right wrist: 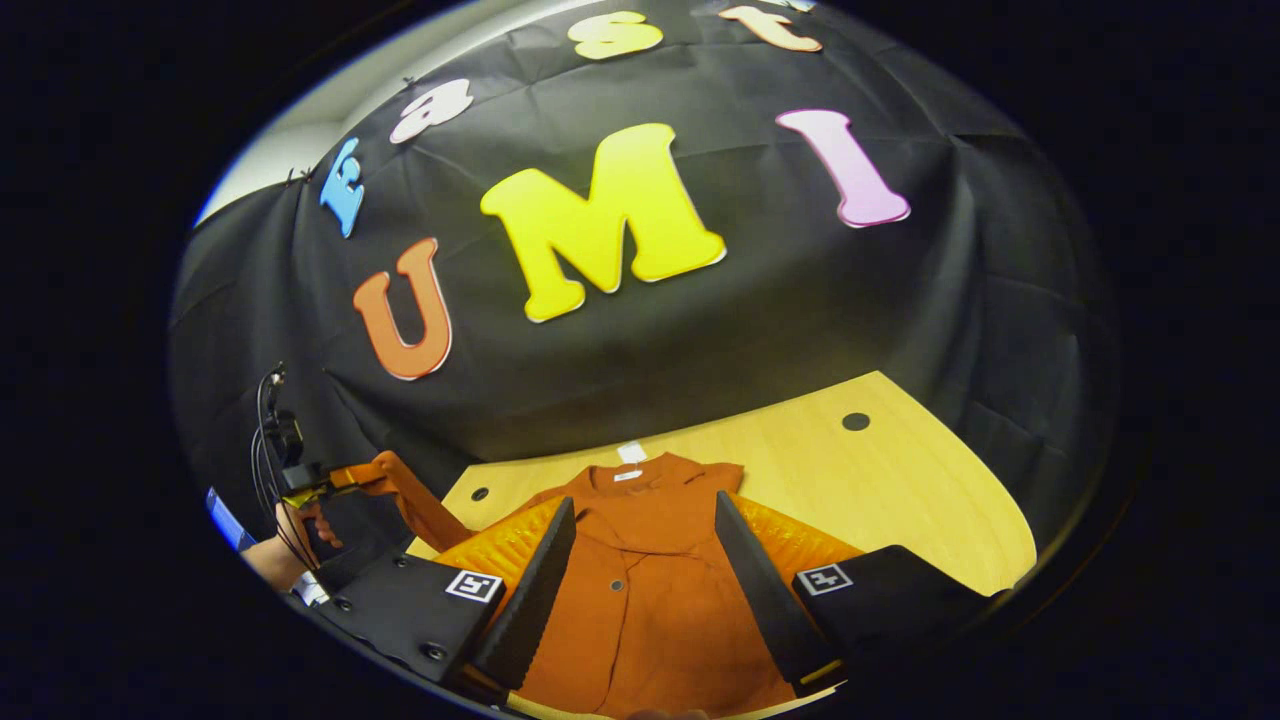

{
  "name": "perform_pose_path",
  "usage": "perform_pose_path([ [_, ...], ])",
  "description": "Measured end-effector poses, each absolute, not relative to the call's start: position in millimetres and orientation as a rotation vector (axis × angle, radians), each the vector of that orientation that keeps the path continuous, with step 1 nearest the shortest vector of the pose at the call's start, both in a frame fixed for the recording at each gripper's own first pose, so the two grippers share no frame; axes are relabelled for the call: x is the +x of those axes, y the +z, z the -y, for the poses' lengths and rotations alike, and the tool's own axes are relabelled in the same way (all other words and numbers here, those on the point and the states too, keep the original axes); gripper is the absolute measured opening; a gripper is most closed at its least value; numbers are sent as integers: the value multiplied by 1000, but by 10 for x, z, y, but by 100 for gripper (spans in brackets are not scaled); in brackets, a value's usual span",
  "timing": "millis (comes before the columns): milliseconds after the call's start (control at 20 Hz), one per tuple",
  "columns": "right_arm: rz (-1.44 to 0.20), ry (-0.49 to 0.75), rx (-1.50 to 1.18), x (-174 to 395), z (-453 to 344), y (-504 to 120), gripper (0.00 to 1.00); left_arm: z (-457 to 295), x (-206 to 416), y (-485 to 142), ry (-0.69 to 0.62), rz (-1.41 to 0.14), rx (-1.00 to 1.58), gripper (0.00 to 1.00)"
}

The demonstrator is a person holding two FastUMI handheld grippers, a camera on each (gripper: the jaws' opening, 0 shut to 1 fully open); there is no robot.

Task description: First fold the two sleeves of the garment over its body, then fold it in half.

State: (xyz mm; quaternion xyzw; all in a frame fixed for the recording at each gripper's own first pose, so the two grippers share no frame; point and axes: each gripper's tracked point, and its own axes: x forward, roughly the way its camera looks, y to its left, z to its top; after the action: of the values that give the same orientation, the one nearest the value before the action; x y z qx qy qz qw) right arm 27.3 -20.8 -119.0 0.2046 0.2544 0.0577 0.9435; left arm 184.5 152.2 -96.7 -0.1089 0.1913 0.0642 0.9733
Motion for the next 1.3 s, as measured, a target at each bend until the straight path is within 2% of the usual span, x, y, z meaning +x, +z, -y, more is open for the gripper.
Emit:
perform_pose_path([
  [250,-477,-31,389,69,1105,-1181,90,31,2455,-975,-68,-423,-101,3],
  [500,-482,-154,314,-303,1842,-1175,91,1407,2695,-1744,-209,-539,7,3],
  [750,-545,-278,236,-671,2359,-1264,91,2078,2709,-2809,-216,-663,221,3],
  [1000,-595,-320,228,-813,2448,-1362,91,2351,2657,-3275,-200,-702,319,4],
  [1100,-590,-303,222,-750,2376,-1334,91,2427,2629,-3257,-230,-691,266,12],
  [1300,-565,-219,225,-531,2083,-1283,91,2474,2392,-2827,-245,-615,195,82],
])
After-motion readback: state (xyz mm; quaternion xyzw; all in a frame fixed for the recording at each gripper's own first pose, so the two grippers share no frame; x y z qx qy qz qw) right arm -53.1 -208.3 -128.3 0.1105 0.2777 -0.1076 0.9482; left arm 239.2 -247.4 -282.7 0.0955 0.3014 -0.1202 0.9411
